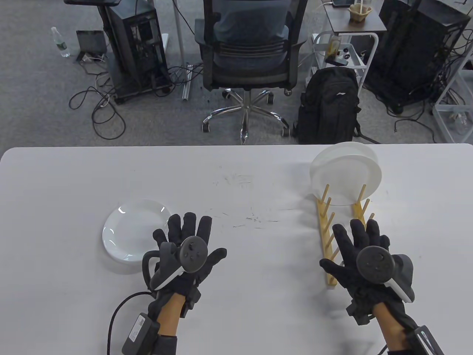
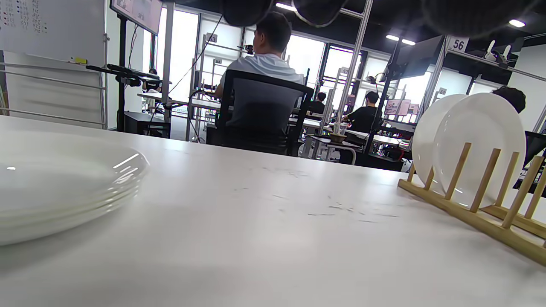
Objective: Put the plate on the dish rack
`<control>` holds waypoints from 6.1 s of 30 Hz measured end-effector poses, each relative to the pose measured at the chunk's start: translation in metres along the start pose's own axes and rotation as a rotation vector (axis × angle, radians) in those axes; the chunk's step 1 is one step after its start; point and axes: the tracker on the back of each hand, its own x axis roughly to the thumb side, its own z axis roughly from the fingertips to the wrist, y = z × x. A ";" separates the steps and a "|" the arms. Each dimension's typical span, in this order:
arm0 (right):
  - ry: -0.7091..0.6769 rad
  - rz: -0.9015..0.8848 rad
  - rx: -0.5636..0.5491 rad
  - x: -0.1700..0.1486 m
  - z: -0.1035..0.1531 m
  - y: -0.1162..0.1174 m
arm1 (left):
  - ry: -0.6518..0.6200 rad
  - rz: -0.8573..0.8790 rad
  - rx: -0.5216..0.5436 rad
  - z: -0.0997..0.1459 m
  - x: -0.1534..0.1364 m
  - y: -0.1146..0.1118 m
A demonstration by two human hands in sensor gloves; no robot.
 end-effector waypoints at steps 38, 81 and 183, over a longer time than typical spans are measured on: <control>0.027 -0.046 0.112 0.004 0.000 0.006 | 0.699 0.115 0.097 -0.058 -0.155 0.045; -0.024 -0.083 0.216 0.012 -0.002 0.021 | 0.340 0.929 -0.023 0.006 -0.066 -0.001; 0.024 -0.030 -0.137 0.004 -0.014 -0.007 | 0.635 0.143 0.084 -0.034 -0.162 0.025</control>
